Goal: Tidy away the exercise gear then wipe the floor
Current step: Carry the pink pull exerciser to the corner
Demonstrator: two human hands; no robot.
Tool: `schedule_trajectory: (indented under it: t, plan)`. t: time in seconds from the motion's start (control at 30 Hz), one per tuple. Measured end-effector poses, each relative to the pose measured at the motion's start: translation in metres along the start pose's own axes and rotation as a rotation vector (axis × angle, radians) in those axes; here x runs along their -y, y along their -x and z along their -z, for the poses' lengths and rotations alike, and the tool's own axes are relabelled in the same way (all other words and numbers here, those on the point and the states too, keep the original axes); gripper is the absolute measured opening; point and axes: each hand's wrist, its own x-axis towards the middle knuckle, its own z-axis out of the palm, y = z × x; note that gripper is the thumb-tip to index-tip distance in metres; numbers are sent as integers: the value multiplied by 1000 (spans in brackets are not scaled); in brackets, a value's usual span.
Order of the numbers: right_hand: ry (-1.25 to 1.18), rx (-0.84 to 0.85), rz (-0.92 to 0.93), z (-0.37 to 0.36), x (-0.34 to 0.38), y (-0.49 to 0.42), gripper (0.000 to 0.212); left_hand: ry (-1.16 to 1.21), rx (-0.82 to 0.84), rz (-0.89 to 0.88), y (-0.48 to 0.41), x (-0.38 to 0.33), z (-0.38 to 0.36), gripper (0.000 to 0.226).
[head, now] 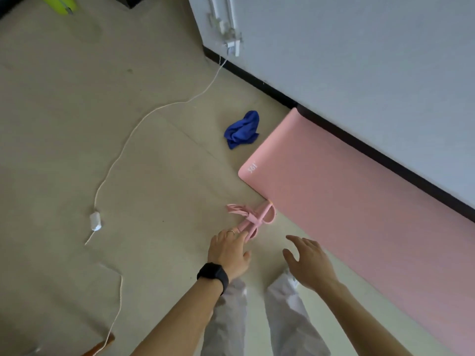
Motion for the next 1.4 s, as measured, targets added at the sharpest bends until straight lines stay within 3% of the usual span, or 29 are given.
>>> schedule_trajectory:
  t: [0.23, 0.53, 0.7, 0.83, 0.97, 1.1, 1.2, 1.4]
  plan:
    - [-61, 40, -209, -66, -7, -95, 51, -164, 146, -163, -134, 40, -44, 39]
    - [-320, 53, -444, -223, -53, -229, 51, -311, 172, -350, -277, 85, -183, 64]
    - [-555, 18, -561, -317, -90, -308, 52, -305, 29, -409, -351, 94, -285, 56]
    - [-769, -117, -657, -371, -120, -380, 58, -344, -99, -421, -406, 99, -364, 78]
    - [-969, -190, -751, -400, -141, -446, 60, -388, -167, -341, -445, 99, -411, 79]
    - [-952, -203, -736, -411, -148, -478, 36, -388, -224, -357, -461, 105, -418, 77]
    - [-1033, -122, -795, -401, -141, -466, 42, -407, -161, -386, -450, 110, -391, 69]
    - [-1058, -203, -796, -319, -92, -355, 10, -65, 23, -249, -384, 93, -275, 52]
